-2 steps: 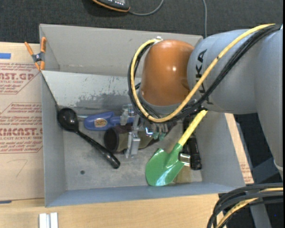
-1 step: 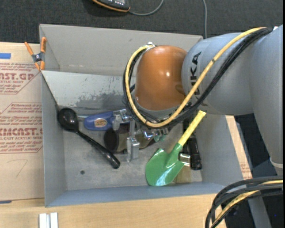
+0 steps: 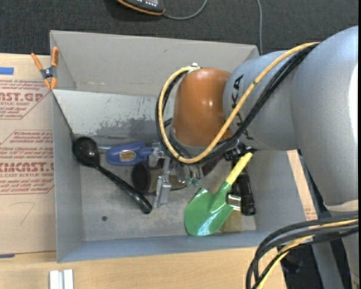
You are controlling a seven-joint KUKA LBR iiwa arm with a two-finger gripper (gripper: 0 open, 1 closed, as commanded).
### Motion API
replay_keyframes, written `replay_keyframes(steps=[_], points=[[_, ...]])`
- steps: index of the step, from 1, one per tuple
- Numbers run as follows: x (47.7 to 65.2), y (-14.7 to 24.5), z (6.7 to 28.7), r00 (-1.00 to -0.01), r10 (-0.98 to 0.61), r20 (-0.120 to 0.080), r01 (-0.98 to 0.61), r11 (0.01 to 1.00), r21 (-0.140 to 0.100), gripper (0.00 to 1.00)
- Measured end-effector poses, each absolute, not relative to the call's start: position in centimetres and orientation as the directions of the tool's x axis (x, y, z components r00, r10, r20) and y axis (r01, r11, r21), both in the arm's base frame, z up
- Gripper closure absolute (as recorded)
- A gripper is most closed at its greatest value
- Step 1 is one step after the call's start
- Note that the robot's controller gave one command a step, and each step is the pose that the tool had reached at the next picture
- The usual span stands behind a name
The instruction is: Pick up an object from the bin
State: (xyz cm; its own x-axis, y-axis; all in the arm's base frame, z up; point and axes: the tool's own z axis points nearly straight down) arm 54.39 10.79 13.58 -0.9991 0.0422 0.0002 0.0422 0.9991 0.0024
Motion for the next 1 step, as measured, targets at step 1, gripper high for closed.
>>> replay_keyframes(steps=[1], points=[[55.40,11.07,14.24,-0.989,-0.145,-0.008,-0.145,0.989,0.003,0.00]])
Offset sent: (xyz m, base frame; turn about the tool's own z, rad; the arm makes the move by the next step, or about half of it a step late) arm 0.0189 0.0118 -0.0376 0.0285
